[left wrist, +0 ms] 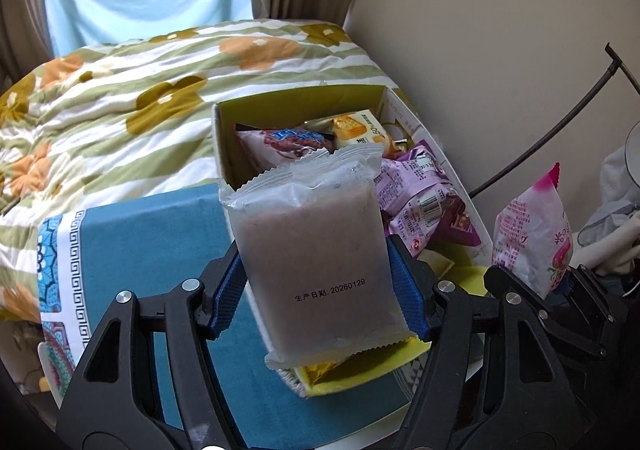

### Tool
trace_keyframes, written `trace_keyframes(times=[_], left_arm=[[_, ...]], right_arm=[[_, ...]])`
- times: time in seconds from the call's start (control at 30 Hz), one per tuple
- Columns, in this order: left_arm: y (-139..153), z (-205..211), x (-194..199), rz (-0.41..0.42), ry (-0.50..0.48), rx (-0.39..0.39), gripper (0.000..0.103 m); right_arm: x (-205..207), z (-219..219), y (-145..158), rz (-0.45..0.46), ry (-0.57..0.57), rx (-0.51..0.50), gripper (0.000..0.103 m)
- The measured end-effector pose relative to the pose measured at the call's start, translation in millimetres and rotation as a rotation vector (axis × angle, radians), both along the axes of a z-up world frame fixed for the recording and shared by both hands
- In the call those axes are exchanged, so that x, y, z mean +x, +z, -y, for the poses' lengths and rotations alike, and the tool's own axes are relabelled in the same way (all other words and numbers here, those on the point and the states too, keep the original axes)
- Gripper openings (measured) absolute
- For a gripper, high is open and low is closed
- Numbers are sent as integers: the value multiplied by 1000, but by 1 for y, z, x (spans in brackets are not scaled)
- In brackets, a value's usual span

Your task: Organize snacks

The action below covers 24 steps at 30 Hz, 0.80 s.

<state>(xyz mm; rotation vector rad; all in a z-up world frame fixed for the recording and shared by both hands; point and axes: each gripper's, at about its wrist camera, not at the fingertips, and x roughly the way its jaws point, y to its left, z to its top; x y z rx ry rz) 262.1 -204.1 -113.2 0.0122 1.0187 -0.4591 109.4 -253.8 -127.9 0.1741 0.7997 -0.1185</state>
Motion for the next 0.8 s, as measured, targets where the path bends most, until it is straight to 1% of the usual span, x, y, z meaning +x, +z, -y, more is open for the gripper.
trace_keyframes(times=[0.03,0.07,0.1,0.13,0.2,0.3,0.53,0.63,0.7,0.73,0.77,0.8], left_arm=[[-2,6,1,12,13,9,67],[-2,11,-1,24,22,26,79],[-2,12,-2,37,31,37,96],[-1,12,-5,54,45,45,100],[0,8,-11,61,72,57,101],[-3,-4,-21,35,110,49,101],[-12,-23,-42,1,181,69,101],[-11,-29,-48,2,206,78,101],[-11,-32,-52,3,224,84,101],[-12,-34,-54,1,231,88,101],[-14,-36,-56,0,238,94,101],[-15,-38,-59,-2,242,99,101]], right_arm=[[2,6,-2,-5,6,4,43],[3,12,-4,-10,15,7,43],[4,18,-6,-15,25,11,43],[5,22,-8,-19,34,16,43],[7,28,-12,-27,51,29,43],[8,33,-16,-34,80,46,43],[13,39,-16,-31,173,56,43],[20,39,-15,-20,195,70,47],[24,40,-17,-11,210,97,60],[25,40,-19,-9,215,99,84],[24,40,-20,0,218,95,103],[22,40,-21,18,225,91,103]])
